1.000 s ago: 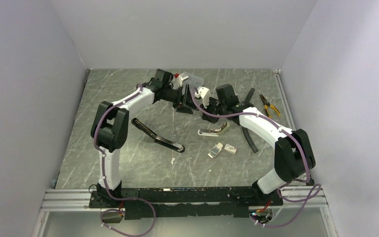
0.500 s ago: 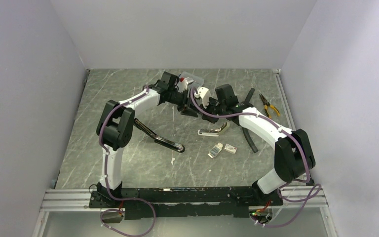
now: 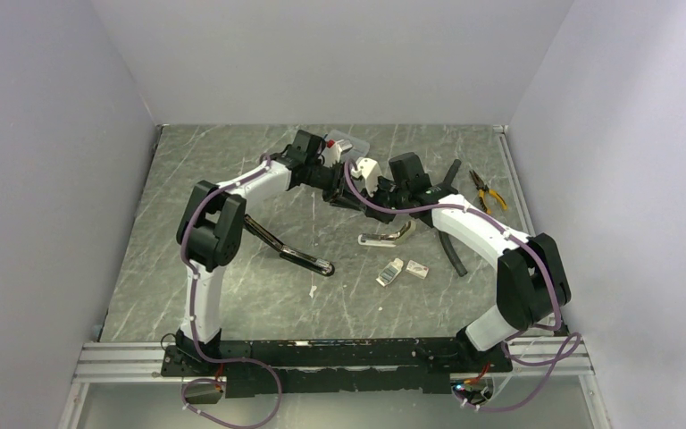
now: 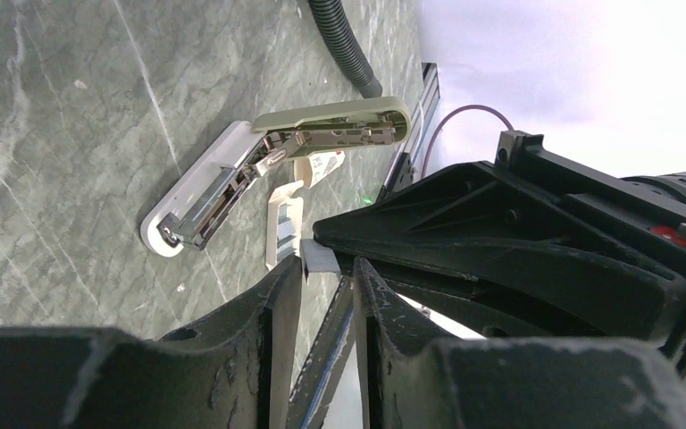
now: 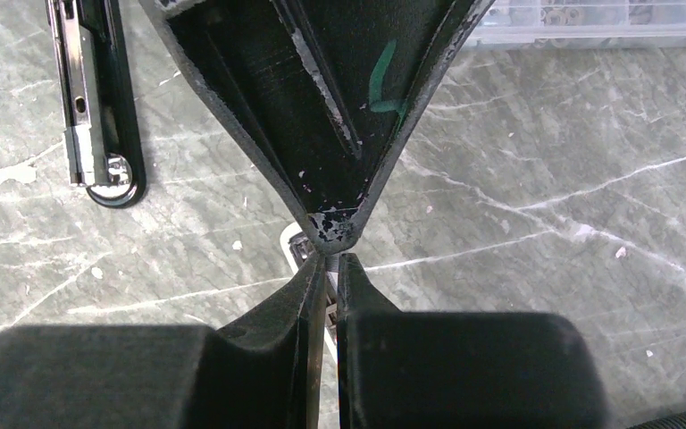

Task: Load the staples into the stapler
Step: Pick up the stapler.

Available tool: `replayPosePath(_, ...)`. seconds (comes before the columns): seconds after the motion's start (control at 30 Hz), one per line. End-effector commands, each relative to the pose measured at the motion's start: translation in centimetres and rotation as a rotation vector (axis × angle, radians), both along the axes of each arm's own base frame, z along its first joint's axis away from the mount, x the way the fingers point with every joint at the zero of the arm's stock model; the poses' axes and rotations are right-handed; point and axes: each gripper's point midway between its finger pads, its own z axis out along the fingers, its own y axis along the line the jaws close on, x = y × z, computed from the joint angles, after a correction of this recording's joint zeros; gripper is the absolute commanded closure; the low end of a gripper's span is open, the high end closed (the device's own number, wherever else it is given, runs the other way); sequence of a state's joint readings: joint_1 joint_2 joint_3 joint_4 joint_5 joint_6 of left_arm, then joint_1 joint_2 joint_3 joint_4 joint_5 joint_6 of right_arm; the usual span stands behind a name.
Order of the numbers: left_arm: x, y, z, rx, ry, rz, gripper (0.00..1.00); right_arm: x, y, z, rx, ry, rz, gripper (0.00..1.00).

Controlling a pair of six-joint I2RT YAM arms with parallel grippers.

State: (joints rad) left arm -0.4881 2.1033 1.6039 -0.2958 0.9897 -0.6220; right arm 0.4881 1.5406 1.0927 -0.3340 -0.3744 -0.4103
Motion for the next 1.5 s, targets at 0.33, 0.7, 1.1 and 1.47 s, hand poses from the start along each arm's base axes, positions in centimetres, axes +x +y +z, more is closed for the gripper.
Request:
replayPosePath(0.33,0.1,-0.7,0.3,-0.027,-0.019,-0.037,0.85,0.8,0.9,1.8,0.032,-0.038,0.010,0.91)
replayPosePath(0.7,-0.4,-0.3,1.9,-0.083,-0.251,-0.159,0.97,-1.3,1.5,3.4,0.142,0.017,0.088,0.34)
replayPosePath(1.1,-4.5,1.0,4.5,-0.308,-0.645,-0.357,0.97,-5.0,0.9,6.5,0.408,0.174,0.279,0.42)
replayPosePath(1.47,-6.4,0.4,5.7,-0.404,-0.718,-0.413,0.97,-6.1,1.7,5.1,0.467,0.287,0.337,0.48)
